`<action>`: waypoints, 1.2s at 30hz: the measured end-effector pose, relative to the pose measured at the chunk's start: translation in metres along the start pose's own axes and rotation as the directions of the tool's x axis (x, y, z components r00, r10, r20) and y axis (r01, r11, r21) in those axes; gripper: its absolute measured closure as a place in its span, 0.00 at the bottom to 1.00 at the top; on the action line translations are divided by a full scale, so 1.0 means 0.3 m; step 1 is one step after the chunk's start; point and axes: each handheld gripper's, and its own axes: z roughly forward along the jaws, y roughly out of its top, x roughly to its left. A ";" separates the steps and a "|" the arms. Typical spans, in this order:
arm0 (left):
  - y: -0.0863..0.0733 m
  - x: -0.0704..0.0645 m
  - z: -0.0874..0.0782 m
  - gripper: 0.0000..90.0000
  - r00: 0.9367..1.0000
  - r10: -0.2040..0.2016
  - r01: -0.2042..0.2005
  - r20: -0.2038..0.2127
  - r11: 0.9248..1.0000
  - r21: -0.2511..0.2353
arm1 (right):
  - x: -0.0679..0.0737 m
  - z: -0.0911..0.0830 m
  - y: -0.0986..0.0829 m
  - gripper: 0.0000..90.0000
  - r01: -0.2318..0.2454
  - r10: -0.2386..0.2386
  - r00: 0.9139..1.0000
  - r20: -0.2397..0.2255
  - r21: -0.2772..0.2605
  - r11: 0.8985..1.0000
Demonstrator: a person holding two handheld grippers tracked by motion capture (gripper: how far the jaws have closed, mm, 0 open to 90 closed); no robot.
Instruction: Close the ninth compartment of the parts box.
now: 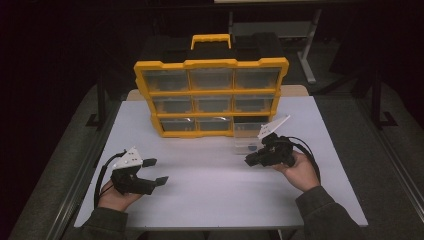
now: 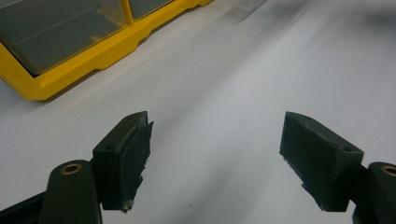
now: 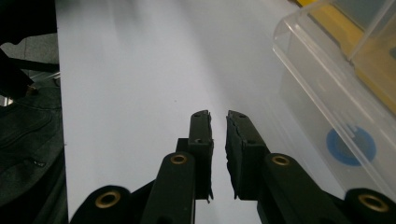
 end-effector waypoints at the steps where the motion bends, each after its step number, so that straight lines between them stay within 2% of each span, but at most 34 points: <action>1: -0.001 0.000 0.001 0.27 1.000 -0.002 0.002 0.001 1.000 -0.001 | -0.004 0.003 -0.002 0.88 0.004 -0.004 1.000 0.006 0.001 1.000; 6: -0.001 0.000 0.000 0.27 1.000 0.001 -0.001 0.000 1.000 -0.001 | -0.017 0.007 -0.008 0.88 -0.009 0.009 1.000 0.015 0.002 1.000; 22: -0.002 -0.001 -0.006 0.27 1.000 -0.001 0.001 0.000 1.000 0.002 | -0.045 0.009 0.012 0.88 -0.012 0.011 0.999 0.052 0.019 1.000; 23: -0.002 -0.001 -0.006 0.27 1.000 -0.001 0.001 0.000 1.000 0.002 | -0.051 0.009 0.013 0.88 -0.001 -0.001 0.998 0.064 0.022 1.000; 35: -0.004 0.000 -0.009 0.27 1.000 0.001 -0.001 -0.004 1.000 -0.003 | -0.069 0.013 0.024 0.89 -0.023 0.022 0.996 0.086 0.019 1.000; 36: -0.004 0.000 -0.009 0.27 1.000 0.000 0.000 -0.004 1.000 -0.003 | -0.073 0.012 0.026 0.89 -0.010 0.008 0.995 0.095 0.022 1.000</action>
